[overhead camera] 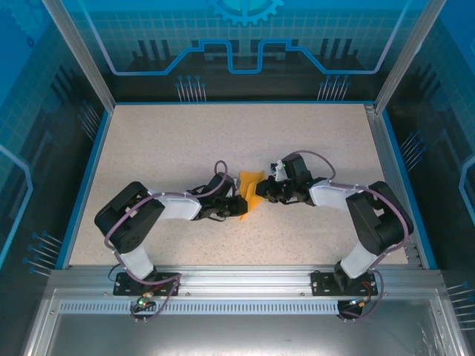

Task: Fold a paper plane with a square sheet of paper (pick it up from the middle)
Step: Fourth fold the wing at the center of the table.

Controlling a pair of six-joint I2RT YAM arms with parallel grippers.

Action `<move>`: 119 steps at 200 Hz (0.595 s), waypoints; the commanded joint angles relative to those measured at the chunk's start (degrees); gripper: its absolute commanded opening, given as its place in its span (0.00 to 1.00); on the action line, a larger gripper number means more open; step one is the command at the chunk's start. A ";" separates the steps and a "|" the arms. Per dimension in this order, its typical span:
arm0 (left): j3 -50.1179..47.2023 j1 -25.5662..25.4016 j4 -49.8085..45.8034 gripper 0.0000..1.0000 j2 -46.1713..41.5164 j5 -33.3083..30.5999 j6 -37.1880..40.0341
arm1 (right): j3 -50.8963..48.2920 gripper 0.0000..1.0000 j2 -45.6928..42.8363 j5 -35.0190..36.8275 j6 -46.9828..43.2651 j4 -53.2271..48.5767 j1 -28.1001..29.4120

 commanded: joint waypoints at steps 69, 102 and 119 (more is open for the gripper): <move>-3.72 4.43 6.20 0.17 2.13 9.65 -4.16 | 5.09 0.16 8.33 -2.35 6.10 9.42 1.95; -4.10 4.79 6.54 0.17 2.14 10.09 -4.44 | 5.56 0.16 10.29 -1.71 6.67 9.80 1.91; -4.18 4.89 6.33 0.18 2.11 10.09 -4.34 | 5.71 0.16 10.69 -2.00 6.62 10.11 1.89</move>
